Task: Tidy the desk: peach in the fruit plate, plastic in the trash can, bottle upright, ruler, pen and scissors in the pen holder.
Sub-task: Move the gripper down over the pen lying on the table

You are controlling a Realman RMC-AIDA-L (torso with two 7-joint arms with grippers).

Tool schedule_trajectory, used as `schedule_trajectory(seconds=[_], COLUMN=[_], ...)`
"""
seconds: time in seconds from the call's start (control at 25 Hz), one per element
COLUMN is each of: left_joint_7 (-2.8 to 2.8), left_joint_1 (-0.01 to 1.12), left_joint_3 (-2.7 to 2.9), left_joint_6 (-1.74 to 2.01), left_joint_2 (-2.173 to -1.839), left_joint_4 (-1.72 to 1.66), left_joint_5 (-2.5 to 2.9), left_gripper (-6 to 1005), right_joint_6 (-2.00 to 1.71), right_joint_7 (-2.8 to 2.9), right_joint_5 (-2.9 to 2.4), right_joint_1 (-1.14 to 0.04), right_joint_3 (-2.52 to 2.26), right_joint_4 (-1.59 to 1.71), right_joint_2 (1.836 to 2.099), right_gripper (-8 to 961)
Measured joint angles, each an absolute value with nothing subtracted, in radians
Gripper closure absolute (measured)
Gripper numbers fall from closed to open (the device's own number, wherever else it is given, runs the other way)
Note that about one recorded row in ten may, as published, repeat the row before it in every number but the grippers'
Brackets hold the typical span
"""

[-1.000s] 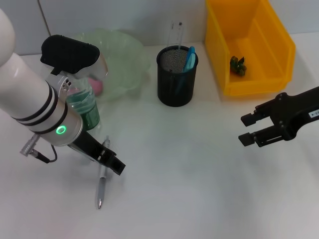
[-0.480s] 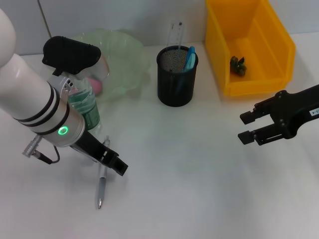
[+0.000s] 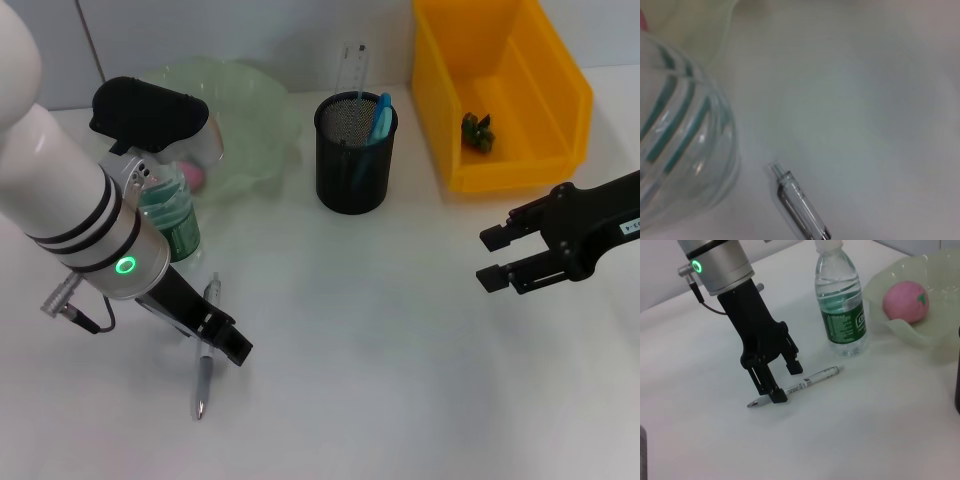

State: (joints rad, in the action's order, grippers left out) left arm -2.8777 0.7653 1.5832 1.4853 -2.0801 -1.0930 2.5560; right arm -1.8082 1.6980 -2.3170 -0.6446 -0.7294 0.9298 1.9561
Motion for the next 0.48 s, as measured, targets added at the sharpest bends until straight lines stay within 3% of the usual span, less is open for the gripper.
schedule_trajectory(seconds=[0.48], left_joint_7=[-2.878], left_joint_1=[0.797], left_joint_3=[1.586], left_joint_6=[1.497], left_joint_2=[-2.080], left_joint_4=[-1.057], left_joint_5=[2.560], left_gripper=[224], right_joint_6=[-1.815], right_joint_7=[1.698], right_joint_5=[-2.317], right_joint_1=[-0.645], right_joint_3=[-0.727], right_joint_4=[0.933], right_joint_2=[1.957], right_gripper=[349])
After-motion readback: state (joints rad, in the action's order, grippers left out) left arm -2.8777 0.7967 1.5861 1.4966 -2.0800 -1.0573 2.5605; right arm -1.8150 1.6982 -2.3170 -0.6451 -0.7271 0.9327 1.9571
